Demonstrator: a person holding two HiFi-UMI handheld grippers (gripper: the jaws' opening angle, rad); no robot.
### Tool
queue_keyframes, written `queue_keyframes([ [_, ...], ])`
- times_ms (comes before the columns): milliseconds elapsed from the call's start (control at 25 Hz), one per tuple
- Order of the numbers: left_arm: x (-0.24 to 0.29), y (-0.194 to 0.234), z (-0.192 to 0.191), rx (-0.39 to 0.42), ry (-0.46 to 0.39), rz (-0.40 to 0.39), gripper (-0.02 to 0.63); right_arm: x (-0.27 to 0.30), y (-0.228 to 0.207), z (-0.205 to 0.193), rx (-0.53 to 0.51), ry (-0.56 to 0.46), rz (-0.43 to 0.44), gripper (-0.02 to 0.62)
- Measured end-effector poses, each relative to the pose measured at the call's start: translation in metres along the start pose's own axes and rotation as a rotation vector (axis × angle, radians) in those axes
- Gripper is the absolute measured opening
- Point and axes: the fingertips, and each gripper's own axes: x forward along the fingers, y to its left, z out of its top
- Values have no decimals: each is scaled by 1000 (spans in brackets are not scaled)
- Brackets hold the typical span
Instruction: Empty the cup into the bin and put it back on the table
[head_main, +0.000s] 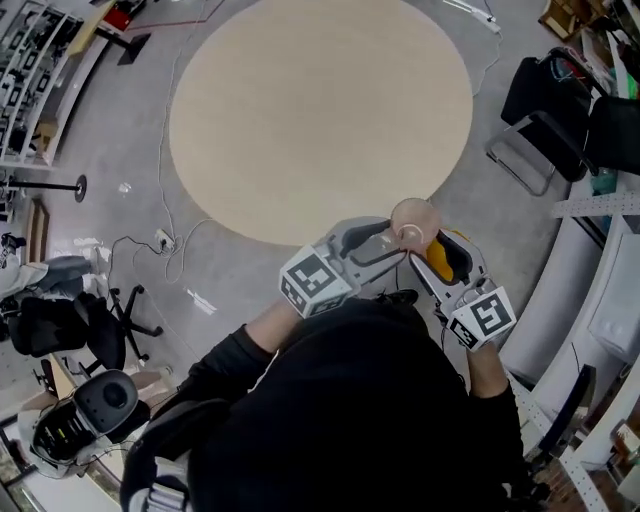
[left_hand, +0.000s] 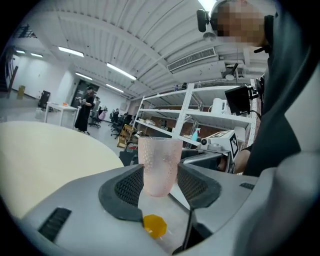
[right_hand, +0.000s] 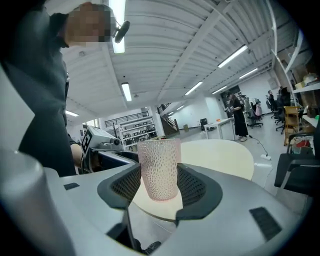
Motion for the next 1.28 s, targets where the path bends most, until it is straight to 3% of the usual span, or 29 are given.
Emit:
queue_keyframes([
  [200,-65,57,-22,-27,24,35,224,82,36,-14,-30,98,50,225],
  [400,-129,109,-41,5,61,62,225,159,72,-26,-62,172,82,227],
  [680,-183,176,-41,69,74,122,224,244,90,-23,-129,247,105,227],
  [1080,-189,240,-63,145,168,246,225,308,69,-48,-201,348,173,225],
  [1280,-179,277,-82,127,252,346,225,339,45,-66,-241,401,196,225],
])
